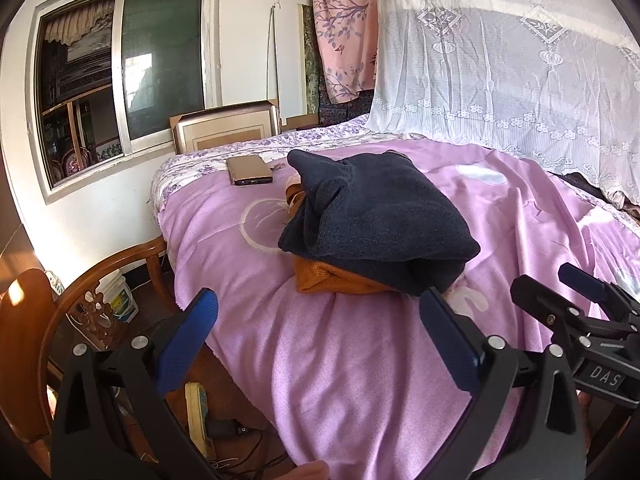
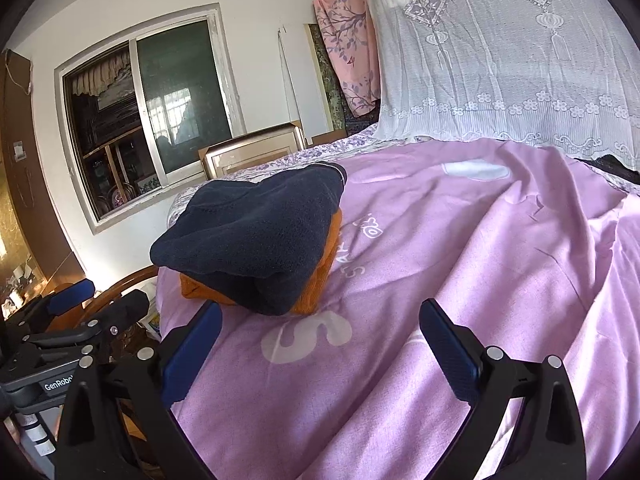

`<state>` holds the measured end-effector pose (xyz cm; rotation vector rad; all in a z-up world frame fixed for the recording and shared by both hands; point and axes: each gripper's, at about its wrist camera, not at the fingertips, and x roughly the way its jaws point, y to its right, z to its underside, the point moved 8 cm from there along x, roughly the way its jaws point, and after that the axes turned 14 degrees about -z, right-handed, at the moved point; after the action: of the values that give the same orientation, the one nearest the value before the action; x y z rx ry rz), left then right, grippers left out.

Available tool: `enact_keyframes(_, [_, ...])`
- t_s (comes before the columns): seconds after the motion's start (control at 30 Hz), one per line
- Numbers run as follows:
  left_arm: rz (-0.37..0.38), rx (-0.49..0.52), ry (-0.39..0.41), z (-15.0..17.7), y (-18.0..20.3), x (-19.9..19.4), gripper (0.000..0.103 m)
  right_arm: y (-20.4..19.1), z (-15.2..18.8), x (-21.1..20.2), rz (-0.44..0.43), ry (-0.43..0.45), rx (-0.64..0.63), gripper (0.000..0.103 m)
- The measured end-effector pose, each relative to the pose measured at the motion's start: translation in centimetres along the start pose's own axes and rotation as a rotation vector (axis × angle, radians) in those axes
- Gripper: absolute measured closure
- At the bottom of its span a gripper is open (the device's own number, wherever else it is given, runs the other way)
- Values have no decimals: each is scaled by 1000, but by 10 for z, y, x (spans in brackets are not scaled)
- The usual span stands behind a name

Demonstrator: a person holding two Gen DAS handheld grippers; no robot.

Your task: Fold small clothes

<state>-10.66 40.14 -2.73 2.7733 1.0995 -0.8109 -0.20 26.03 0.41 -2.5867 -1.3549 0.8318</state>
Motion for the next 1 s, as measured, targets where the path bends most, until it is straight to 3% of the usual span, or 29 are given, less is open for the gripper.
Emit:
enact_keyframes(0.13, [-12, 37, -5, 3, -4, -5, 5, -3, 2, -1, 43, -8, -12, 4])
enact_keyframes(0.3, [-74, 99, 10, 13, -20, -17, 5, -17, -3, -11, 19, 11, 9, 4])
enact_keyframes(0.43, [-42, 59, 31, 11, -23, -28, 5, -32, -2, -17, 20, -18, -38, 4])
enact_keyframes(0.6, [-57, 60, 75, 5, -23, -38, 5, -35, -15, -30, 56, -47, -50, 4])
enact_keyframes(0.73, [-46, 51, 59, 4, -25, -38, 5, -33, -19, -42, 72, -91, -29, 4])
enact_keyframes(1.0, [-52, 50, 44, 5, -25, -38, 5, -27, -19, -57, 71, -78, -15, 4])
